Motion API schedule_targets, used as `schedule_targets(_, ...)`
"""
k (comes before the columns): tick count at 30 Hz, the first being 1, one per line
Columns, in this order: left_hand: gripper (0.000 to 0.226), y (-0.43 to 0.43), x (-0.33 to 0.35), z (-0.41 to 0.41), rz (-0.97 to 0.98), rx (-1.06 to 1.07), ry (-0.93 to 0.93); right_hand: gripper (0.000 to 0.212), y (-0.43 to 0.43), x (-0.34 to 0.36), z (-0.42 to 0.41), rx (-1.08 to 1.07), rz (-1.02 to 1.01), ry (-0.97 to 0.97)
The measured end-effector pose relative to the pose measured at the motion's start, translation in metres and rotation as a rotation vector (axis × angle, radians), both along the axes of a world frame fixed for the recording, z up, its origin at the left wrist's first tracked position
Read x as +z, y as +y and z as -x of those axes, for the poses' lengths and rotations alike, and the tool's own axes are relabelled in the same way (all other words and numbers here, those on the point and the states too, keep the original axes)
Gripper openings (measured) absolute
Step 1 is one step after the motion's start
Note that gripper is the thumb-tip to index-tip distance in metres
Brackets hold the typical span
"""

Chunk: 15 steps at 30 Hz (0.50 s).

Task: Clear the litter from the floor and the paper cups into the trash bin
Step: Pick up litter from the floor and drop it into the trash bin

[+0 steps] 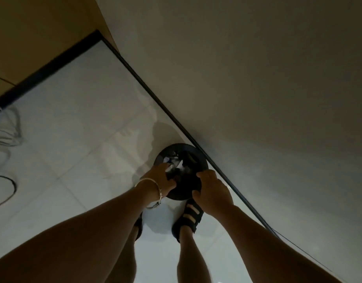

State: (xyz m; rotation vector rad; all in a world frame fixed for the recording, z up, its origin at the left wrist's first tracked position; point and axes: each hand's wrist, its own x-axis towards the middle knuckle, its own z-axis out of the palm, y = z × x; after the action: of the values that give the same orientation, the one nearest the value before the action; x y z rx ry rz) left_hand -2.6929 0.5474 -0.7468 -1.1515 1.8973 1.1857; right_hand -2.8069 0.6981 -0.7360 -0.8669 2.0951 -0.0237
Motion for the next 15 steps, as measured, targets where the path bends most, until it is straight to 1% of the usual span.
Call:
schedule_targets(4, 0.074, -0.028, 0.031, -0.006, 0.001, -0.153, -0.051, 0.06, -0.01, 0.029, -0.004, -0.137, -0.017, -0.019)
schedule_targets(9, 0.068, -0.056, 0.107, 0.009, 0.096, -0.298, 0.035, 0.063, -0.022, 0.098, -0.007, -0.315, 0.064, 0.036)
schedule_targets(13, 0.06, -0.042, 0.174, 0.023, 0.169, -0.493, 0.112, 0.063, -0.012, 0.16, -0.019, -0.511, 0.151, 0.092)
schedule_targets(15, 0.061, -0.026, 0.199, 0.029, 0.178, -0.605, 0.135, 0.063, 0.001, 0.186, -0.029, -0.562, 0.186, 0.125)
